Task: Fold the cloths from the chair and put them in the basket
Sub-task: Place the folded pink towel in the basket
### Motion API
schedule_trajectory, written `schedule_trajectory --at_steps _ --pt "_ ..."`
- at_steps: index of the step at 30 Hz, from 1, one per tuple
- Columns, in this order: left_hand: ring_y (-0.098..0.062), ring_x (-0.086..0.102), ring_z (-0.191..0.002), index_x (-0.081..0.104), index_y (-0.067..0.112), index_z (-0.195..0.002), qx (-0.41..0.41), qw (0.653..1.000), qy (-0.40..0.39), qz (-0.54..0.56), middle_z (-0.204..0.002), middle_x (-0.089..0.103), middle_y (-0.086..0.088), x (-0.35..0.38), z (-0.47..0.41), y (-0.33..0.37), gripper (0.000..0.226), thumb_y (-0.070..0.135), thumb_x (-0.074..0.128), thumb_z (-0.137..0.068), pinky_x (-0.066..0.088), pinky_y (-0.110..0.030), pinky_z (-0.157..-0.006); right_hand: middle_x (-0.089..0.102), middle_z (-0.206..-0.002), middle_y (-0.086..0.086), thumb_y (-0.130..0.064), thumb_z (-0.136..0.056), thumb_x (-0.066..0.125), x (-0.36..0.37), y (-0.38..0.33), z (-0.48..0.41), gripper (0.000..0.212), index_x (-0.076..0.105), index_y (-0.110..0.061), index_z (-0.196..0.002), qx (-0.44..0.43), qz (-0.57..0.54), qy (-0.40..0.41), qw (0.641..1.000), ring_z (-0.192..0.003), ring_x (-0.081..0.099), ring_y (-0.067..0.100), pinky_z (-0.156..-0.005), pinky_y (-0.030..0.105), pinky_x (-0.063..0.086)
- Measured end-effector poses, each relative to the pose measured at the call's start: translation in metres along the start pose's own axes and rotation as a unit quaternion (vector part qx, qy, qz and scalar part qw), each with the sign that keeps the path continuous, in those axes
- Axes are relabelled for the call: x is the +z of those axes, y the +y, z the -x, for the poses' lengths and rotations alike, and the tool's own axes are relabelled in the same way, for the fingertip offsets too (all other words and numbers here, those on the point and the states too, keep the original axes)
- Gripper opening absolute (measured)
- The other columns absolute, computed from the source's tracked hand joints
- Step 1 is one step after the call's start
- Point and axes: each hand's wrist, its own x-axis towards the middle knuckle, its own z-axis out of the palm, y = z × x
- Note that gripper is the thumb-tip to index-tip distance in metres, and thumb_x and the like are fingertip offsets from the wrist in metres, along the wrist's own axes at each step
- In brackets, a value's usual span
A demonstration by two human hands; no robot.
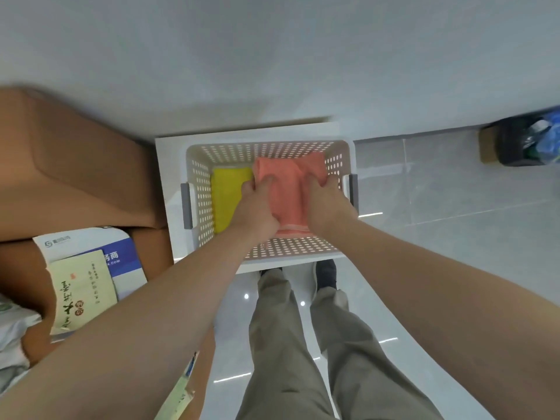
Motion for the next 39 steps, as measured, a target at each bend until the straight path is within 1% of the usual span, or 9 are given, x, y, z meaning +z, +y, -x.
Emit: schedule_trajectory --at_steps 4,7,12,24,28,30,32,37,39 --pt "-0.033 0.061 -0.104 0.019 0.033 -0.156 -0.004 0.997 -0.027 -0.074 -0.151 0.019 -0.011 0.007 0.002 -0.008 0.094 0.006 0.072 -0.083 0.052 -0.033 -0.084 0.026 -0.146 0.021 -0.006 -0.089 0.055 0.010 -0.006 0.002 0.066 0.028 -0.014 -0.148 0.023 0.081 -0.004 0.996 -0.122 0.048 0.039 -0.076 0.045 0.045" --pt "-0.037 0.050 -0.116 0.020 0.025 -0.154 0.000 0.976 0.012 -0.218 -0.154 0.014 -0.015 0.008 0.006 -0.008 0.096 0.001 0.071 -0.076 0.052 -0.042 -0.083 0.016 -0.159 0.022 -0.011 -0.082 0.064 0.010 -0.012 0.006 0.080 0.026 -0.006 -0.152 -0.031 0.198 0.024 0.980 -0.138 0.033 0.039 -0.102 0.044 0.043" --pt "-0.038 0.002 -0.155 0.009 0.011 -0.161 0.141 0.885 0.030 -0.443 -0.168 0.001 -0.014 0.008 -0.011 -0.009 0.092 0.016 0.063 -0.086 0.015 -0.054 -0.124 0.006 -0.166 0.024 -0.020 -0.092 0.057 0.015 -0.018 -0.009 0.084 0.011 0.002 -0.159 -0.086 0.301 -0.002 0.950 -0.152 0.010 0.039 -0.125 0.048 0.016" --pt "-0.033 -0.013 -0.156 -0.007 0.005 -0.161 0.097 0.878 -0.039 -0.466 -0.170 -0.012 -0.014 0.022 -0.028 -0.006 0.093 0.010 0.055 -0.093 -0.004 -0.047 -0.127 0.001 -0.163 0.035 -0.021 -0.095 0.058 0.032 0.000 -0.030 0.082 0.012 0.010 -0.156 -0.091 0.387 -0.059 0.916 -0.152 0.008 0.047 -0.125 0.052 0.012" --pt "-0.034 0.030 -0.148 0.035 0.002 -0.152 0.074 0.897 -0.048 -0.433 -0.158 0.036 -0.019 0.007 0.009 0.020 0.071 0.008 0.060 -0.087 0.025 -0.041 -0.122 0.028 -0.157 0.027 -0.010 -0.090 0.060 0.006 -0.008 0.002 0.064 0.037 0.005 -0.149 -0.057 0.240 -0.069 0.967 -0.143 0.031 0.041 -0.112 0.047 0.038" --pt "-0.032 0.058 -0.117 0.062 0.009 -0.118 0.057 0.911 -0.068 -0.402 -0.127 0.063 -0.014 -0.008 0.041 0.039 0.032 0.007 0.061 -0.086 0.047 -0.036 -0.089 0.057 -0.127 0.017 -0.001 -0.091 0.053 -0.012 -0.007 0.029 0.025 0.060 -0.001 -0.115 -0.050 0.128 -0.058 0.989 -0.117 0.056 0.034 -0.088 0.042 0.053" --pt "-0.030 0.060 -0.098 0.057 0.013 -0.093 0.041 0.921 -0.081 -0.379 -0.112 0.065 -0.010 -0.022 0.073 0.061 0.008 0.007 0.059 -0.089 0.046 -0.034 -0.072 0.060 -0.094 0.008 0.002 -0.093 0.046 -0.033 -0.003 0.058 0.016 0.052 -0.006 -0.081 -0.035 0.050 -0.036 0.997 -0.095 0.061 0.029 -0.075 0.037 0.052" --pt "-0.031 0.054 -0.129 0.062 0.009 -0.131 0.068 0.947 -0.036 -0.311 -0.138 0.060 -0.010 -0.038 0.136 0.115 0.040 0.027 0.060 -0.096 0.049 -0.041 -0.104 0.050 -0.069 0.005 -0.002 -0.092 0.044 -0.078 0.036 0.145 0.027 0.050 -0.008 -0.067 -0.001 -0.134 0.058 0.989 -0.067 0.052 0.024 -0.057 0.027 0.039" --pt "-0.028 0.057 -0.126 0.066 0.013 -0.125 0.086 0.949 -0.027 -0.301 -0.130 0.065 -0.006 -0.038 0.156 0.145 0.035 0.029 0.056 -0.096 0.050 -0.040 -0.101 0.061 -0.071 0.008 -0.011 -0.096 0.046 -0.098 0.062 0.181 0.027 0.060 -0.005 -0.073 0.020 -0.222 0.105 0.969 -0.064 0.056 0.023 -0.056 0.030 0.048"
